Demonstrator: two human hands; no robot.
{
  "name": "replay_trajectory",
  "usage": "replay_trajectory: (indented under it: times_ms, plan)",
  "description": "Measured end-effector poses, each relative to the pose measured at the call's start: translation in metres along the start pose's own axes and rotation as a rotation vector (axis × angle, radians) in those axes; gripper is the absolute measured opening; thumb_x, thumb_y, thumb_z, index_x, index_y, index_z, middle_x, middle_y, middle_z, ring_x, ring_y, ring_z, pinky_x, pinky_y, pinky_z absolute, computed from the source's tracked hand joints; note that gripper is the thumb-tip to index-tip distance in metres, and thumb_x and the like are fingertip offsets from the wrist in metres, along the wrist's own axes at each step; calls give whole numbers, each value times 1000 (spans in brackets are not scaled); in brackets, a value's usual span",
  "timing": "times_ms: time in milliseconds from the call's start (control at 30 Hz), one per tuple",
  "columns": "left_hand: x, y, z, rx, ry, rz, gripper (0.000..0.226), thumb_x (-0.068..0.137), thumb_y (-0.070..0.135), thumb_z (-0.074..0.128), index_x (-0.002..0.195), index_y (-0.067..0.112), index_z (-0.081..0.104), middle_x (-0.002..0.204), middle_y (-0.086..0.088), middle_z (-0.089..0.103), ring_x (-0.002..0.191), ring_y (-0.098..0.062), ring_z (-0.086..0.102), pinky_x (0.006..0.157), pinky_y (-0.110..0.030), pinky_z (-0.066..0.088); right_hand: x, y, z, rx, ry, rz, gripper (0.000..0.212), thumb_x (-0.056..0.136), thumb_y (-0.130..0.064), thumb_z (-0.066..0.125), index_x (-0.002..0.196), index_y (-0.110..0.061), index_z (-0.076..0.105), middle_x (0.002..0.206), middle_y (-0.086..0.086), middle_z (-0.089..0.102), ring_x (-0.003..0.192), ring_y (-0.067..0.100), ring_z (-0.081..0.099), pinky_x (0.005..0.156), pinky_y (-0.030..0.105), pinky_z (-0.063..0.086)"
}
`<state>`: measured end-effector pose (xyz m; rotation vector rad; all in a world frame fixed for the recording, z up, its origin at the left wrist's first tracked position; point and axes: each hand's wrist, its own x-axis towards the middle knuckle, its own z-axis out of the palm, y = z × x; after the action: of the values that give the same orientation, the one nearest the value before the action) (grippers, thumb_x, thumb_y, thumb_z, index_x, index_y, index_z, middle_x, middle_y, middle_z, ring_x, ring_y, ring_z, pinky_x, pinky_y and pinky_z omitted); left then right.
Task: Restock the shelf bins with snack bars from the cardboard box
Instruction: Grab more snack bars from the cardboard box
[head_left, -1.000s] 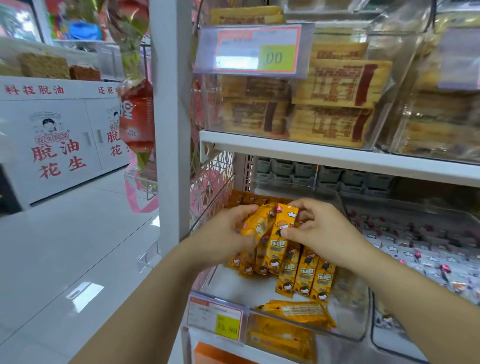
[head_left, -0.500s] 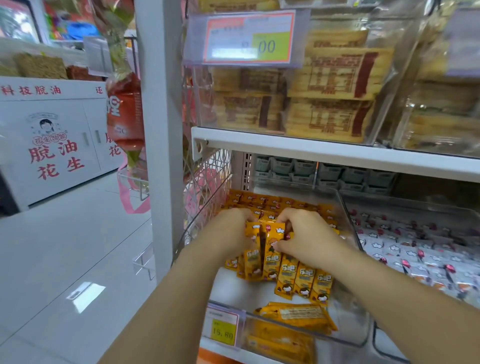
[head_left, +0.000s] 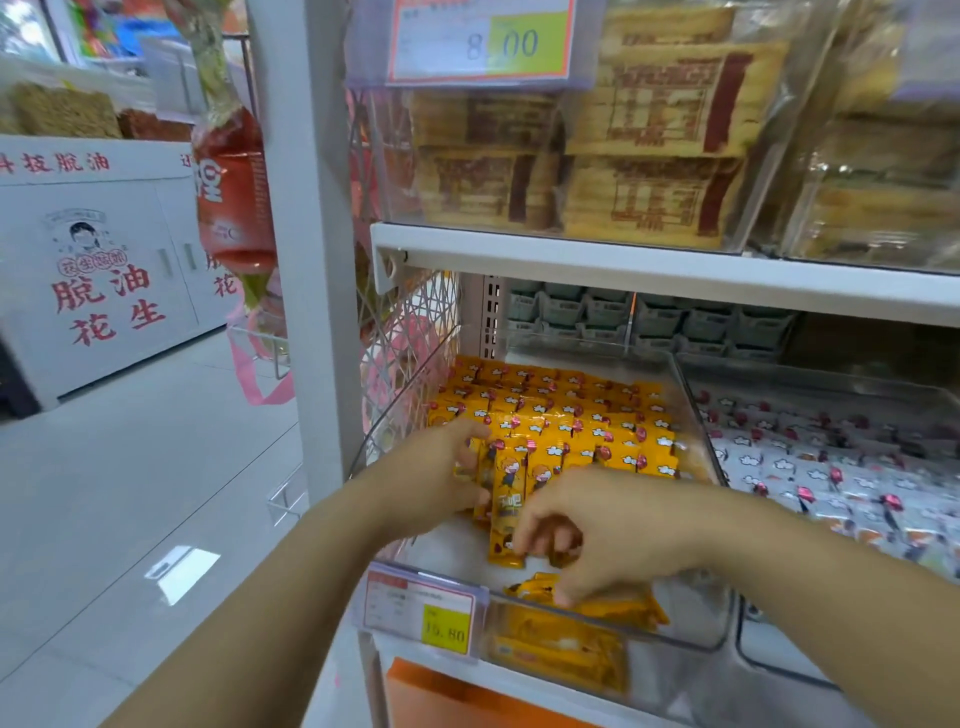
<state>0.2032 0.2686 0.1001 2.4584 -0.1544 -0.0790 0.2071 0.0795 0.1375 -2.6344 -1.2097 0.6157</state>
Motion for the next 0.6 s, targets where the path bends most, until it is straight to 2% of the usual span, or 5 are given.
replay_trajectory:
  times_ms: [100, 200, 300, 467, 600]
  plan:
    - [-13, -1, -1, -5, -58, 20, 52, 88, 20, 67, 134, 30, 45, 116, 6, 53, 98, -14, 60, 87, -26, 48, 4, 1, 15, -92, -94, 51, 44, 83, -15, 69, 125, -21, 58, 112, -5, 58, 88, 4, 50, 68, 12, 41]
    - [-20, 1, -4, -116, -86, 32, 41, 89, 17, 65, 125, 31, 51, 111, 8, 55, 99, -12, 60, 91, -27, 48, 3, 3, 13, -17, -11, 103, 44, 84, -18, 69, 126, -24, 55, 115, -3, 60, 95, 10, 58, 82, 26, 51]
    - [-25, 3, -11, -397, -139, 45, 33, 89, 6, 63, 110, 31, 57, 109, 4, 61, 94, -9, 61, 88, -29, 50, -5, 8, -5, 426, 143, 75, 35, 86, -13, 68, 115, -29, 54, 110, -4, 64, 96, 8, 65, 90, 30, 53]
    - [-31, 9, -18, -645, -143, 115, 40, 85, 12, 68, 122, 25, 56, 119, 0, 63, 105, -13, 64, 87, -34, 55, -10, 5, -17, 1047, 260, 7, 32, 84, 3, 61, 111, -14, 60, 115, 9, 64, 97, 19, 67, 86, 31, 56]
    - [-33, 12, -14, -702, -50, 149, 44, 82, 16, 73, 122, 24, 57, 118, -6, 66, 109, -20, 64, 94, -48, 51, -6, -2, -17, 1120, 371, -27, 31, 80, 3, 60, 106, -13, 62, 98, 5, 70, 88, 17, 67, 82, 32, 55]
